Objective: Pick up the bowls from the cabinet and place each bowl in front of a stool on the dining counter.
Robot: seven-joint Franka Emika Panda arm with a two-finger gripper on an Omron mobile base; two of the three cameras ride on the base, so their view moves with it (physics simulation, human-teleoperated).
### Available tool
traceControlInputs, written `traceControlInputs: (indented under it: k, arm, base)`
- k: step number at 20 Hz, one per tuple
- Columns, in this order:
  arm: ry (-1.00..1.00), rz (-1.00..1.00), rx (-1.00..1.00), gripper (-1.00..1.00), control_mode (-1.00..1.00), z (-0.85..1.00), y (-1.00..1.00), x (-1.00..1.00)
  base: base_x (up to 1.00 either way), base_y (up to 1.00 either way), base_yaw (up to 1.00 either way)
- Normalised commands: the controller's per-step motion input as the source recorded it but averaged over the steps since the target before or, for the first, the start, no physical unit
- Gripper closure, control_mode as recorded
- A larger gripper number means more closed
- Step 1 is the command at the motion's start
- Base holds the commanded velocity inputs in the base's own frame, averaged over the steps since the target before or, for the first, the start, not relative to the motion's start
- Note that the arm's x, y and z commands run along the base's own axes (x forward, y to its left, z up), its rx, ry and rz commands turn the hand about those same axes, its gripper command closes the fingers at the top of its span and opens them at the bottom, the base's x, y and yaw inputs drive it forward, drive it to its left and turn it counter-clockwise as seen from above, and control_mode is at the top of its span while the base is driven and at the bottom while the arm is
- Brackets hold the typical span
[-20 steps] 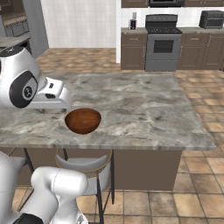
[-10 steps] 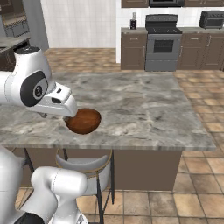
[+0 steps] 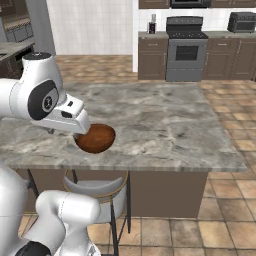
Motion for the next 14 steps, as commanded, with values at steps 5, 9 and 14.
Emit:
traceControlInputs:
  k: [5,9,14]
  arm:
    - [0.0,0.0,0.0,-1.0,-1.0,-0.03,-0.07,-0.13]
    - [0.0,0.0,0.0,-1.0,1.0,0.0,0.0,0.0]
    - [0.0,0.0,0.0,-1.0,1.0,0.0,0.0,0.0]
  base:
    - [0.0,0.0,0.0]
    - [-0.47,-0.44,-0.08]
    - [-0.31,-0.7,-0.08]
